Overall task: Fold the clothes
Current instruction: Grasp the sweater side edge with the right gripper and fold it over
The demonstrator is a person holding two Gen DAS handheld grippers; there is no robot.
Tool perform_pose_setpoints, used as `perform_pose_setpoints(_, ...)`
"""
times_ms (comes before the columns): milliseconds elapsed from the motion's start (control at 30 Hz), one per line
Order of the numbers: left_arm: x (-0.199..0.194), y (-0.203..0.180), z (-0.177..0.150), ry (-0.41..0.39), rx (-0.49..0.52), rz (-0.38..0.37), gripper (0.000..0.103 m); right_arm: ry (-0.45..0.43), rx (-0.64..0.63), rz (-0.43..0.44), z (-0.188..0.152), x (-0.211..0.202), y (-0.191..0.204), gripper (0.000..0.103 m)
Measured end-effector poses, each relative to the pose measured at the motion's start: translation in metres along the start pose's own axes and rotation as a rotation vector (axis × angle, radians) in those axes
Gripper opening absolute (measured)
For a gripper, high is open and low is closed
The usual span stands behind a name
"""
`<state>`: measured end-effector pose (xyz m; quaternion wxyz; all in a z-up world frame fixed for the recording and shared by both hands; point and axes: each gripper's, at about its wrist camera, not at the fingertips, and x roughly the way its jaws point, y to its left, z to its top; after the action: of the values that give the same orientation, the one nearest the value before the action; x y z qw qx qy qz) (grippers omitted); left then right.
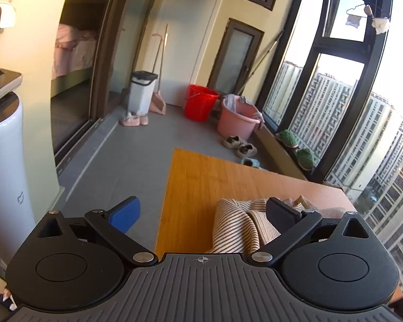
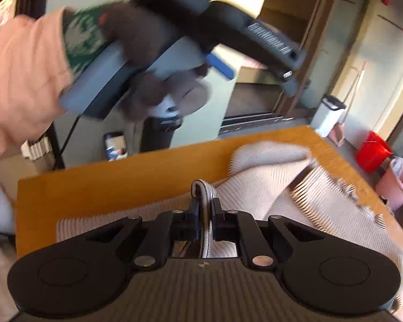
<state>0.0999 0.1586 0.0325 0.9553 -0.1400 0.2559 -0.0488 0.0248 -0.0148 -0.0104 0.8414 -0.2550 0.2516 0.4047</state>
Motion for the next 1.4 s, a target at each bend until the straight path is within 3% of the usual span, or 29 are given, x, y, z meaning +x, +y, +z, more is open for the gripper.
perform_pose_setpoints(200, -0.006, -0.008, 0.004, -0.024, 0.005, -0.034, 0.103, -0.184, 0.270, -0.206, 0.047, -0.049, -0.104, 0.003)
perform_pose_setpoints(300, -0.002, -0.017, 0.000, -0.008, 0.030, -0.067, 0.103, -0.253, 0.385, -0.280, 0.052, -0.071, -0.147, 0.003)
perform_pose_setpoints(433, 0.010, -0.040, -0.018, 0.062, 0.107, -0.152, 0.103, -0.280, 0.551, -0.336, 0.031, -0.087, -0.199, 0.003)
perform_pose_setpoints(600, 0.035, -0.076, -0.048, 0.183, 0.220, -0.222, 0.103, -0.200, 0.574, -0.628, -0.019, -0.099, -0.234, 0.004)
perform_pose_setpoints(767, 0.055, -0.099, -0.080, 0.288, 0.287, -0.249, 0.103, -0.151, 0.749, -0.618, -0.080, -0.107, -0.263, 0.007)
perform_pose_setpoints(833, 0.059, -0.102, -0.087, 0.303, 0.295, -0.249, 0.103, -0.148, 0.812, -0.551, -0.098, -0.104, -0.266, 0.017)
perform_pose_setpoints(900, 0.062, -0.105, -0.093, 0.318, 0.303, -0.249, 0.103, -0.132, 0.864, -0.481, -0.113, -0.093, -0.266, 0.035)
perform_pose_setpoints(1000, 0.063, -0.106, -0.098, 0.333, 0.313, -0.246, 0.103, -0.082, 0.898, -0.404, -0.129, -0.064, -0.264, 0.037)
perform_pose_setpoints(1067, 0.063, -0.105, -0.099, 0.342, 0.317, -0.241, 0.103, -0.043, 0.916, -0.357, -0.135, -0.041, -0.261, 0.037)
perform_pose_setpoints(1133, 0.063, -0.103, -0.099, 0.345, 0.320, -0.233, 0.103, -0.011, 0.910, -0.342, -0.134, -0.025, -0.255, 0.030)
perform_pose_setpoints(1167, 0.062, -0.101, -0.098, 0.343, 0.318, -0.227, 0.103, -0.015, 0.871, -0.355, -0.128, -0.024, -0.252, 0.009)
perform_pose_setpoints(1267, 0.062, -0.095, -0.095, 0.332, 0.307, -0.204, 0.103, -0.121, 0.842, -0.360, -0.109, -0.047, -0.250, 0.007)
perform_pose_setpoints(1400, 0.061, -0.095, -0.089, 0.304, 0.289, -0.198, 0.103, -0.182, 0.840, -0.406, -0.104, -0.073, -0.259, 0.005)
